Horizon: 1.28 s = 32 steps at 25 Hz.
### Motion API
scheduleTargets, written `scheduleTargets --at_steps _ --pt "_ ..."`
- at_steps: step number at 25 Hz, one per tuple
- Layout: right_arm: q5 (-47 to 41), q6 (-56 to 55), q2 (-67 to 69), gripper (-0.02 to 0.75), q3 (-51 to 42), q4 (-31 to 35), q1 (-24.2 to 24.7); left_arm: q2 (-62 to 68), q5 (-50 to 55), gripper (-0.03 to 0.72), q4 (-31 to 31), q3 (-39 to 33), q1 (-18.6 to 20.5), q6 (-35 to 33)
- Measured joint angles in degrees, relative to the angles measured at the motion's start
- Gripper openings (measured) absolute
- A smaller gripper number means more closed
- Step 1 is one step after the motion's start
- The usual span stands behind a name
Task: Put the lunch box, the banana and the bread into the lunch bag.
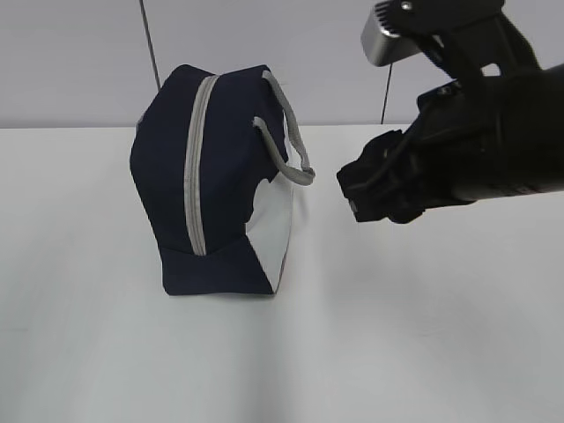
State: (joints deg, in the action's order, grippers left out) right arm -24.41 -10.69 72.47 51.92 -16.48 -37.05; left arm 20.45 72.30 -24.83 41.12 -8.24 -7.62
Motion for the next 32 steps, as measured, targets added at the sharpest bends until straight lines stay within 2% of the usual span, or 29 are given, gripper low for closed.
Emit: scheduleTargets --at_steps 3,6,8,11,14,19,23,29,32 --pt "-4.3 13.0 -3.9 0.359 0.0 15.2 0.0 -3.0 0.1 0.496 2.4 0.0 0.0 0.0" --pt "-8.8 18.9 -7.4 0.425 0.0 22.4 -0.1 -5.9 0.3 0.496 4.2 0.0 0.0 0.0" --pt "-12.6 20.4 -9.8 0.490 0.0 24.1 -0.1 -7.3 0.4 0.496 6.0 0.0 0.0 0.0" --pt "-18.7 21.0 -13.2 0.551 0.0 24.8 -0.1 -8.5 0.6 0.496 8.6 -0.1 0.0 0.0" --pt "-23.4 21.5 -17.9 0.568 -0.4 24.8 -0.1 -8.7 0.6 0.513 10.8 -2.1 0.0 0.0" --pt "-29.2 21.6 -29.3 0.573 -4.6 23.5 -0.1 -9.2 0.7 0.538 12.3 -7.9 0.0 0.0" --pt "-33.9 19.2 -39.9 0.574 -9.5 22.0 -0.1 -10.9 0.8 0.539 12.9 -8.1 0.0 0.0" --pt "-40.8 12.9 -54.0 0.574 -15.8 16.1 -0.1 -11.2 0.5 0.539 14.3 -8.1 0.0 0.0" --pt "-41.3 12.5 -58.4 0.574 -18.9 15.5 -0.1 -11.4 0.2 0.539 14.3 -8.1 0.0 0.0"
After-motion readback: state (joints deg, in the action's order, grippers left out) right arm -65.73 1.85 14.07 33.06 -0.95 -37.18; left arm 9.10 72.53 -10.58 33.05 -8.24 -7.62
